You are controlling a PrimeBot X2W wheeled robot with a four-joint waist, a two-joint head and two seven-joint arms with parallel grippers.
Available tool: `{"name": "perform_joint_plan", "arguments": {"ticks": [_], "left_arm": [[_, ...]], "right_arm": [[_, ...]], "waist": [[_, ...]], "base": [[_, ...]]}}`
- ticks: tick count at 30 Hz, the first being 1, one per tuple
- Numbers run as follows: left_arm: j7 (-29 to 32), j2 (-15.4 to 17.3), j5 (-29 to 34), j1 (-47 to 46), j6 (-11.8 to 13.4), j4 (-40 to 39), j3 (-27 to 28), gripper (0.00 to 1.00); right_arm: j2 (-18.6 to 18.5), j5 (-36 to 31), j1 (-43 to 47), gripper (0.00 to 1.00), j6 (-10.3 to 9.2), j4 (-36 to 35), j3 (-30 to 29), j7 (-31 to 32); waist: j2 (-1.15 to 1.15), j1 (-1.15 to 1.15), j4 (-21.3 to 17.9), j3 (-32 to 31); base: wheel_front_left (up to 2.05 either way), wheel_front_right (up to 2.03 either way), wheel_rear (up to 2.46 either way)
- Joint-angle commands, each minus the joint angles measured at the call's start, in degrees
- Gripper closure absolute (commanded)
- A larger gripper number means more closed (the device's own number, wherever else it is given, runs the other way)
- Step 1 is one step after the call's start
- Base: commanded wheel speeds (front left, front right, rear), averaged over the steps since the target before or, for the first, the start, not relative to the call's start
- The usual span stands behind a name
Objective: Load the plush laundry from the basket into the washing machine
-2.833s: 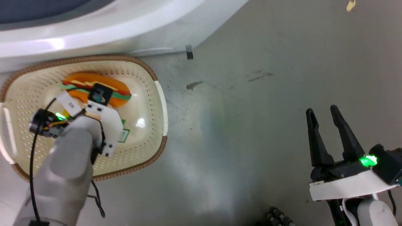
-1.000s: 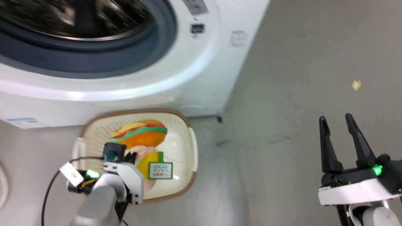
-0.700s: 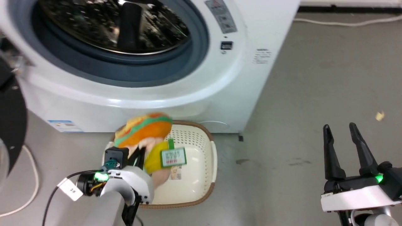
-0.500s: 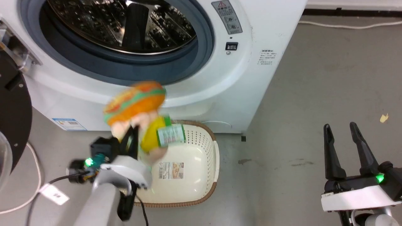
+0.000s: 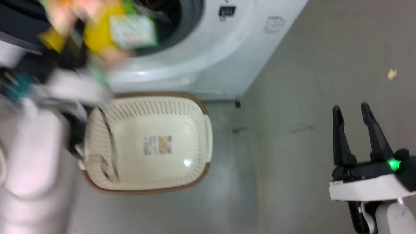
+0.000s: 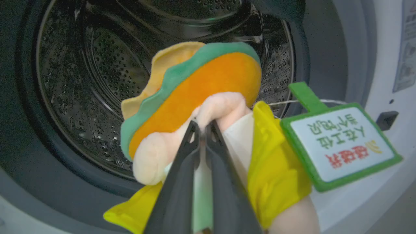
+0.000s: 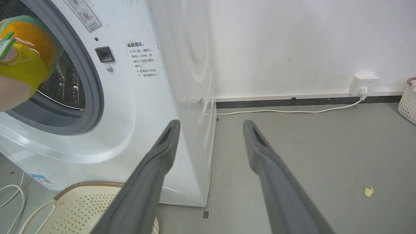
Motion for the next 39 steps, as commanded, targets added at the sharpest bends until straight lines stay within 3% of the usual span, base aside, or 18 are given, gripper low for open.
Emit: {"name": "perform_joint_plan", "arguments": {"ticks": [1,8,14,22,29,30,31,39], "left_arm": [[1.14,1.17,0.10,-2.65,-0.56,-0.41,0.49,1.00],[12.46,8.28,1.07,-20.35,-4.05,2.98,0.35,1.00],[18.18,12.71,2.80,-33.87,-5.78,12.54,-1.46,1.00],[20.23,15.63,6.74,-44.40,-6.59,26.93,-5.79,1.00],[17.80,15.43,7.87,-47.59,-6.91,35.41,-8.46,1.00],[17.07,15.21,7.96,-47.63,-6.95,36.26,-8.90,0.04],[16.13,14.93,7.95,-47.60,-6.92,37.07,-9.12,0.00],[4.00,11.38,6.22,-41.94,-6.51,41.94,-9.99,0.00]], "right_arm": [[-0.03,0.46,-1.22,0.00,-0.04,-0.34,0.15,-0.26],[-0.03,3.45,-5.37,0.00,-0.04,-0.40,0.97,-0.26],[-0.03,5.92,-7.52,0.00,-0.04,0.16,2.42,-0.26],[-0.03,7.87,-9.21,0.00,-0.04,0.64,4.07,-0.26],[-0.03,7.98,-10.04,0.00,-0.04,0.90,3.98,-0.26],[-0.03,8.15,-10.12,0.00,-0.04,0.81,3.76,-0.26],[-0.03,8.42,-10.17,0.00,-0.04,0.73,3.42,-0.26],[-0.03,5.59,-8.96,0.00,-0.04,-0.52,0.24,-0.26]], "waist": [[0.00,-0.01,-3.12,4.99],[0.00,-0.01,-7.30,12.73],[0.00,-0.01,-10.15,17.17],[0.00,-0.01,-12.06,20.27],[0.00,-0.01,-11.75,19.93],[0.00,-0.01,-11.53,19.58],[0.00,-0.01,-11.27,19.12],[0.00,-0.01,-7.94,10.56]], "base": [[0.00,0.00,0.00],[0.00,0.00,0.00],[0.00,0.00,0.00],[0.00,0.00,0.00],[0.00,0.00,0.00],[0.00,0.00,0.00],[0.00,0.00,0.00],[0.00,0.00,0.00]]}}
